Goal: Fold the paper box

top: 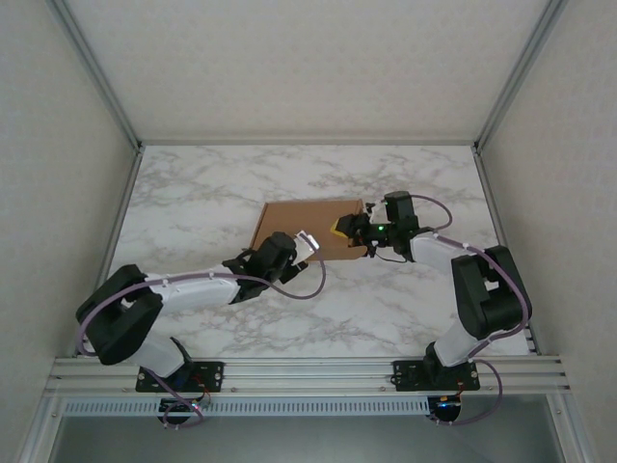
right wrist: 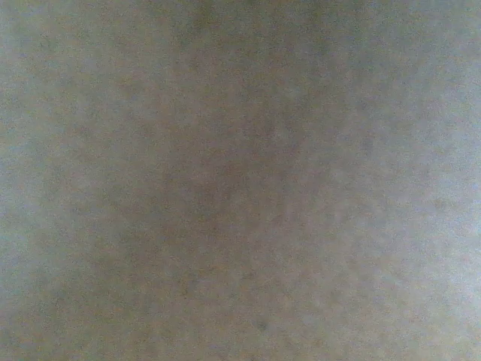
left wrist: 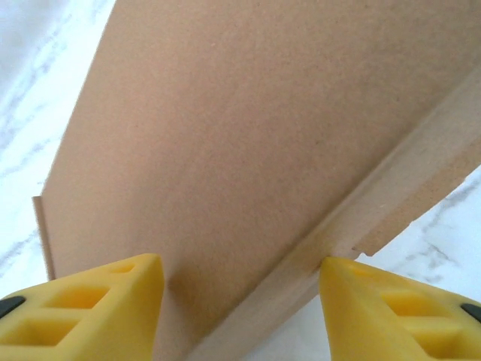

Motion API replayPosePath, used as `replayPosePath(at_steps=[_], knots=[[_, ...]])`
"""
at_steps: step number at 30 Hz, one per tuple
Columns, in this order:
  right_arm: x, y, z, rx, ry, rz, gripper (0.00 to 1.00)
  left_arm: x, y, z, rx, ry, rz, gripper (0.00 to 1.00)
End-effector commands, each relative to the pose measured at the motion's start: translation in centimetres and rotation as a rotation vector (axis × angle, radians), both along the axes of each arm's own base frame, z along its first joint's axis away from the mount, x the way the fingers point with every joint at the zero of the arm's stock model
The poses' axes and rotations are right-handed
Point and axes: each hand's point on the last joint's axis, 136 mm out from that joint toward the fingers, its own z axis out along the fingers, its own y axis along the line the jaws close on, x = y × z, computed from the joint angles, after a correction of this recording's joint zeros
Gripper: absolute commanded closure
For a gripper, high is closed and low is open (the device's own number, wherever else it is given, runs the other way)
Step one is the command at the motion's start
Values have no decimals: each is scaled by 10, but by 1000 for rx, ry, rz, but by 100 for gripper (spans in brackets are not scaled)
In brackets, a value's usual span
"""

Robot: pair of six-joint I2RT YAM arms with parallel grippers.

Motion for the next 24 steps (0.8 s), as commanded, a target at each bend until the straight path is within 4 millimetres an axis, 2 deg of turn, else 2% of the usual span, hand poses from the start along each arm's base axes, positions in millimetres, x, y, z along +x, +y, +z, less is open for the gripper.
replayPosePath(at_steps=[1,5,11,15,19,24], knots=[[-15,11,33,95,-15,58,48,18,11,2,85,-125,71,42],[-20,13,39,109,-14,59,48,14,4,-1,144,-206,26,41],[-22,16,51,132,-18,51,48,11,2,-14,214,-260,-1,42],[-25,17,56,137,-22,53,47,15,2,-6,240,-341,12,41],[-27,17,61,160,-11,44,47,22,9,19,221,-490,94,38],[-23,19,75,213,0,4,47,26,19,33,238,-620,163,33]])
